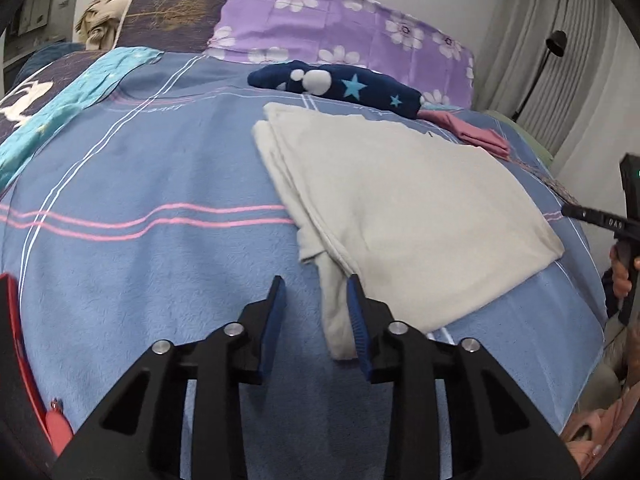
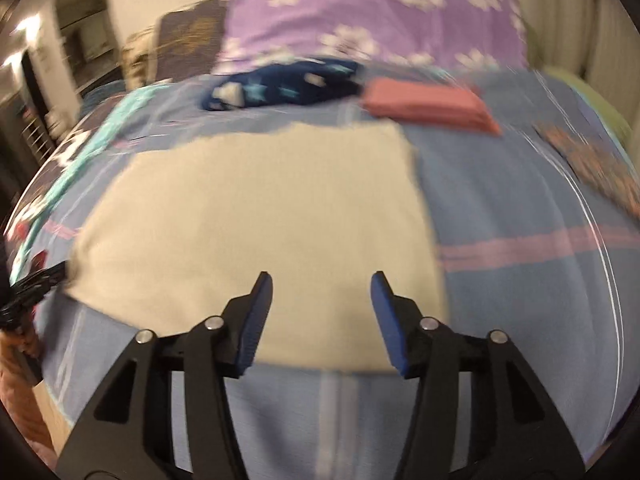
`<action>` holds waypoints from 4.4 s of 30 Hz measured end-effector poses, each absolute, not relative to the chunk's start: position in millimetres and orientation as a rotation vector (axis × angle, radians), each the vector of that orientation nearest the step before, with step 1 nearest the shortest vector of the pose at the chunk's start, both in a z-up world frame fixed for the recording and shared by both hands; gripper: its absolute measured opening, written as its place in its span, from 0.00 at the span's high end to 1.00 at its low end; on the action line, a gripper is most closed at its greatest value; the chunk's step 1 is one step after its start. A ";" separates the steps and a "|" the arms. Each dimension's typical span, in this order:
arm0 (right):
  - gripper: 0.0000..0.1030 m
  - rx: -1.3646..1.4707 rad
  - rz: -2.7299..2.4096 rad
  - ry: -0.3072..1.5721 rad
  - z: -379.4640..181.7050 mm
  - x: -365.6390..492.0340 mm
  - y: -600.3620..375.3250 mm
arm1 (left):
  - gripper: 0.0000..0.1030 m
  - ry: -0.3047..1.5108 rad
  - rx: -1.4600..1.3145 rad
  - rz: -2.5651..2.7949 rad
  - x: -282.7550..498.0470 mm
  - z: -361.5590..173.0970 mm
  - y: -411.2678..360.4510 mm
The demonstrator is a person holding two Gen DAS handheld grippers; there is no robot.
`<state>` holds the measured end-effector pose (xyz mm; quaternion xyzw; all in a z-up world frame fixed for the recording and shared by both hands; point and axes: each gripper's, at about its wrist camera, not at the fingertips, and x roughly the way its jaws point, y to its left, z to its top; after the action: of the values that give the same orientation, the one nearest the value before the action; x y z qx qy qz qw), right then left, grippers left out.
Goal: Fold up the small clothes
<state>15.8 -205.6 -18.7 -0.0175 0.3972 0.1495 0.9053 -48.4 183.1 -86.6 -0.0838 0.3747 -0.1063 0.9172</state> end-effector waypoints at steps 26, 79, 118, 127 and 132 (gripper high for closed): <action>0.40 -0.341 0.680 0.901 -13.2 138.9 100.5 | 0.44 0.638 -0.401 -0.500 -36.1 -57.4 165.6; 0.48 -0.698 0.854 0.687 -81.2 -50.8 58.5 | 0.46 0.845 -0.589 -0.341 61.7 -96.7 230.5; 0.86 -0.760 0.570 0.570 -109.4 -35.0 126.0 | 0.86 0.805 -0.769 -0.402 147.3 -125.0 246.7; 0.95 -0.539 0.620 0.591 -74.6 -12.6 91.3 | 0.91 0.794 -0.699 -0.374 144.8 -95.8 231.2; 0.95 -0.396 0.610 0.591 -47.1 -5.8 54.6 | 0.91 0.785 -0.655 -0.387 149.4 -68.4 215.3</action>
<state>-5.8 54.6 -47.1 -0.1906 0.2847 0.2940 0.8923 149.4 215.3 -68.4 -0.3113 0.3732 -0.1841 0.8543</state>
